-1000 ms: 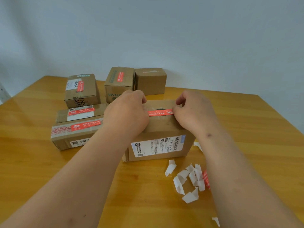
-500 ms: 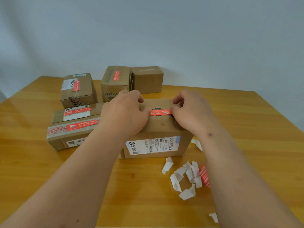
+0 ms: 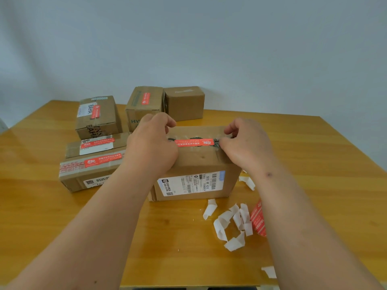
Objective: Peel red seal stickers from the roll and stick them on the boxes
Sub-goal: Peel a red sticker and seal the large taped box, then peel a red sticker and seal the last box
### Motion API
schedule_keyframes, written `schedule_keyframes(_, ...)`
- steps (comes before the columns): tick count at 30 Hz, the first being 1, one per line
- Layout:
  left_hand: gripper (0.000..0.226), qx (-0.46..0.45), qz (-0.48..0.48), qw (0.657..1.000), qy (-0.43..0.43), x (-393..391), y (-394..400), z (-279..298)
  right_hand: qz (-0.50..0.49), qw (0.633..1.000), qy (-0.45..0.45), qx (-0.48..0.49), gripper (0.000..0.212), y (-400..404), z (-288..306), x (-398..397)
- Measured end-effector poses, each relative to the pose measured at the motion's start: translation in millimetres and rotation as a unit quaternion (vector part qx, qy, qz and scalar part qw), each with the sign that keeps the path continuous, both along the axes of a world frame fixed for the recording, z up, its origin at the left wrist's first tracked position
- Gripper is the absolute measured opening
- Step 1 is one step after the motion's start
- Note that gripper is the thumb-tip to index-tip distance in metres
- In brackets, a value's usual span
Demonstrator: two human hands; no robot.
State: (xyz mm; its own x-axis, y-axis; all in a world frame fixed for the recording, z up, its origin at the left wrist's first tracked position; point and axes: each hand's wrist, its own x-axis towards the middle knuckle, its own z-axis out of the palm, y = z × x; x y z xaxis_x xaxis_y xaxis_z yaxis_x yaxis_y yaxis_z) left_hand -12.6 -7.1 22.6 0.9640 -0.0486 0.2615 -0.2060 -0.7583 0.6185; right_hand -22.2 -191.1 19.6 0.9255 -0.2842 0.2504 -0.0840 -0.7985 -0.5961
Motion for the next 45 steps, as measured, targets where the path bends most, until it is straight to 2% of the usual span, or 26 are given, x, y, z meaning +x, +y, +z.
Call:
schedule_keyframes(3,0.033,0.019,-0.008,1.000,-0.015,0,2,-4,0.002,1.000,0.009,-0.006,0.024,2,-1,-2)
schedule_keyframes(7,0.034,0.024,-0.021,0.999,-0.025,0,5,-5,0.028,0.999,0.015,-0.004,0.036,3,2,-6)
schedule_keyframes(9,0.037,0.032,-0.038,0.998,-0.033,-2,11,-5,0.096,0.992,0.086,0.004,0.066,-2,8,-12)
schedule_keyframes(11,0.051,0.077,-0.065,0.995,-0.022,-5,14,-4,0.158,0.971,0.173,-0.047,0.097,-6,12,-17)
schedule_keyframes(13,0.056,0.123,-0.086,0.989,-0.011,-8,18,-3,0.169,0.963,0.196,-0.074,0.109,-7,11,-18)
schedule_keyframes(16,0.061,0.137,-0.096,0.986,-0.003,-7,21,-2,0.139,0.970,0.195,-0.034,0.114,-7,14,-14)
schedule_keyframes(19,0.065,0.152,-0.074,0.986,-0.006,2,22,-4,0.117,0.971,0.200,-0.057,0.104,-5,17,-9)
schedule_keyframes(22,0.069,0.179,0.002,0.983,-0.033,10,27,-9,0.130,0.970,0.204,-0.035,0.090,4,17,-7)
schedule_keyframes(24,0.065,0.143,0.050,0.987,-0.045,15,33,-11,0.154,0.965,0.209,-0.026,0.087,13,17,-6)
schedule_keyframes(27,0.059,0.033,0.051,0.998,-0.011,23,36,-8,0.159,0.970,0.182,-0.039,0.084,29,14,1)
schedule_keyframes(31,0.041,-0.002,0.049,0.999,0.017,37,40,-3,0.174,0.975,0.125,-0.062,0.073,54,4,19)
schedule_keyframes(35,0.049,0.062,0.046,0.996,0.051,50,45,7,0.229,0.967,0.108,-0.040,0.063,76,0,41)
schedule_keyframes(37,0.049,0.133,0.037,0.988,0.063,58,48,13,0.268,0.953,0.142,-0.016,0.061,74,5,55)
schedule_keyframes(39,0.054,0.210,0.044,0.976,0.047,64,47,23,0.298,0.935,0.179,0.068,0.058,61,14,72)
schedule_keyframes(41,0.055,0.234,0.031,0.972,0.013,67,37,32,0.255,0.936,0.168,0.174,0.053,44,18,95)
schedule_keyframes(42,0.052,0.224,0.004,0.975,-0.001,69,29,37,0.219,0.944,0.158,0.190,0.052,38,17,113)
schedule_keyframes(43,0.048,0.208,-0.032,0.978,-0.003,73,21,41,0.183,0.958,0.148,0.163,0.053,36,13,132)
schedule_keyframes(45,0.041,0.205,-0.096,0.973,0.042,94,6,52,0.154,0.978,0.133,0.041,0.056,38,0,172)
